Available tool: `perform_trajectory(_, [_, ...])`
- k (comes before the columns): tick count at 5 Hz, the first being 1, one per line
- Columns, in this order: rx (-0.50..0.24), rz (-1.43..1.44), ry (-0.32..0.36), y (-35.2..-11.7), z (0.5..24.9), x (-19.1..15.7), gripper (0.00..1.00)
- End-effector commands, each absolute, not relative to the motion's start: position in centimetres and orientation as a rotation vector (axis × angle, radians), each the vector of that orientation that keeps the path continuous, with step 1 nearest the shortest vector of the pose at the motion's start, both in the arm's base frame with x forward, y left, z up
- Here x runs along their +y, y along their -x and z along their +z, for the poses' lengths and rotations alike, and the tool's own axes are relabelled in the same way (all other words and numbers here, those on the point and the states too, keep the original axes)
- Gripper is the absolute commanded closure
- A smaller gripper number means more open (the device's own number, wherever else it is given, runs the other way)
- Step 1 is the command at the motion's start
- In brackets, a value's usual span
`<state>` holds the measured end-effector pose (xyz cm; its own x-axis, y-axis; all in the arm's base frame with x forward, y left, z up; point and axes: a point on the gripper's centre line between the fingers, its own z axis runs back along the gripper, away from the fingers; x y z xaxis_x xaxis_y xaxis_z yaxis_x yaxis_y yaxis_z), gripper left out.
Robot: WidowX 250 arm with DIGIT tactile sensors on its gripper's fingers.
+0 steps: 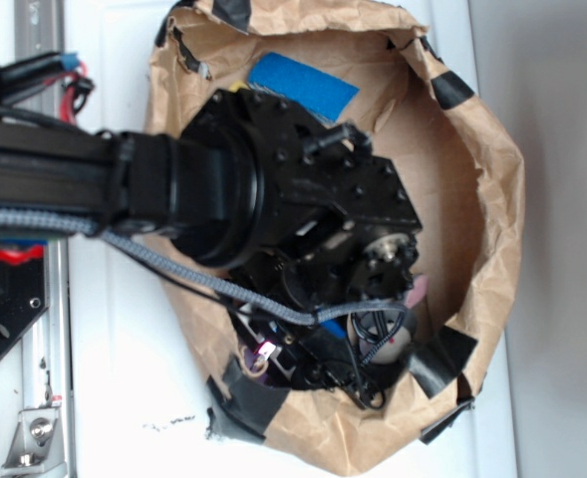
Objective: Grab the silver keys.
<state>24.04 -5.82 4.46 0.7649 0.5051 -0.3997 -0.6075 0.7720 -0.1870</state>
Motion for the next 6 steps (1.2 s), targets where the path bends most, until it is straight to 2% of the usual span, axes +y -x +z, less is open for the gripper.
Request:
perform_trajectory(1, [0.168,0.594,0.353,-23.6,11.8,-1.4,1.0])
perform_trajectory(2, [-0.029,0.591,0.425,-21.3,16.6,1.0,1.0])
perform_trajectory(3, [-0.094,0.588,0.432,-20.5,19.2,1.8,1.0])
perform_trajectory(4, [-0.16,0.605,0.274,-21.5,18.0,1.0,1.0])
perform_trajectory(5, [-0.142,0.612,0.183,-23.5,17.2,1.3,1.0])
perform_trajectory(6, [-0.192,0.6,0.153,-25.0,17.3,2.2,1.0])
